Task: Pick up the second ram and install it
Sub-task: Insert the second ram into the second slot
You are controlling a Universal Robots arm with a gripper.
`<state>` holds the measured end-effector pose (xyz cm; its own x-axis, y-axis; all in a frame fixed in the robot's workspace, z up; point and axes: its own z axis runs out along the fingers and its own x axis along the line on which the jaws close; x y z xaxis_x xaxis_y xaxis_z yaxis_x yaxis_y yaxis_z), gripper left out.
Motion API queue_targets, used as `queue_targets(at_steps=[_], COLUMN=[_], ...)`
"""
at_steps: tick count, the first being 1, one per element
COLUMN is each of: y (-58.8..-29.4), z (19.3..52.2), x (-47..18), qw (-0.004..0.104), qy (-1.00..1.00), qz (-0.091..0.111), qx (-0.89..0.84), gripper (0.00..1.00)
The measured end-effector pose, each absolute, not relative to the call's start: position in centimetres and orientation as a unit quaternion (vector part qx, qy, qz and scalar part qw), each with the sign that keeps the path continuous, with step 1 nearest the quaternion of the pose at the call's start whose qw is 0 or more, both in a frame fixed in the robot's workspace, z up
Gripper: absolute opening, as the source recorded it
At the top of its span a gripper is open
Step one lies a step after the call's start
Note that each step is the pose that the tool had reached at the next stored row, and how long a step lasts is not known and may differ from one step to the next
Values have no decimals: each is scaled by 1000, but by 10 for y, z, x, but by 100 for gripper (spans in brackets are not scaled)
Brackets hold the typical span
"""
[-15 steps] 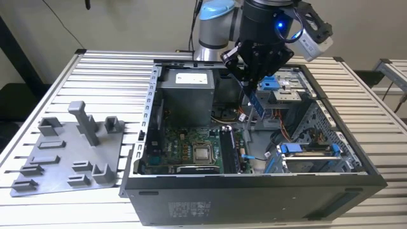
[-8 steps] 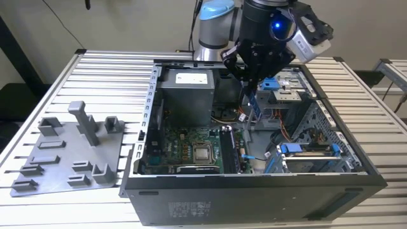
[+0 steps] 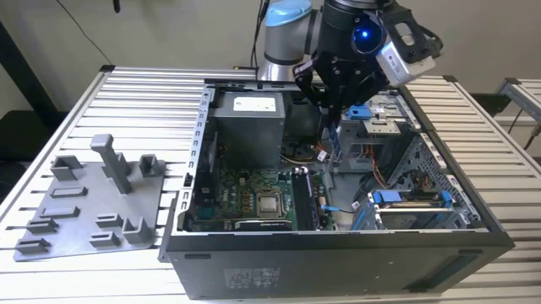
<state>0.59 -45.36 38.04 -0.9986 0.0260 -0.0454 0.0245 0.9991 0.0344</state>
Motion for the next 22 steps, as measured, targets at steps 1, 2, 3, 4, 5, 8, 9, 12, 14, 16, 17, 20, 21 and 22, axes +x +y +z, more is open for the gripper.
queue_targets(at_steps=[1, 2, 3, 4, 5, 8, 9, 12, 14, 16, 17, 20, 21, 22], y=[-454, -454, -454, -454, -454, -454, -454, -454, -454, -454, -454, -454, -454, -454], z=[380, 380, 380, 380, 380, 380, 380, 380, 380, 379, 379, 378, 377, 377], x=[6, 6, 6, 6, 6, 6, 6, 6, 6, 6, 6, 6, 6, 6], qw=[21, 19, 17, 16, 15, 13, 13, 13, 13, 13, 13, 13, 12, 12], qy=[1000, 1000, 1000, 1000, 1000, 1000, 1000, 1000, 1000, 1000, 1000, 1000, 1000, 1000], qz=[17, 17, 17, 16, 16, 16, 16, 16, 16, 17, 17, 16, 16, 16], qx=[15, 17, 20, 21, 21, 21, 22, 22, 22, 22, 22, 22, 22, 22], gripper=[14, 14, 14, 14, 14, 14, 14, 14, 14, 14, 14, 14, 14, 14])
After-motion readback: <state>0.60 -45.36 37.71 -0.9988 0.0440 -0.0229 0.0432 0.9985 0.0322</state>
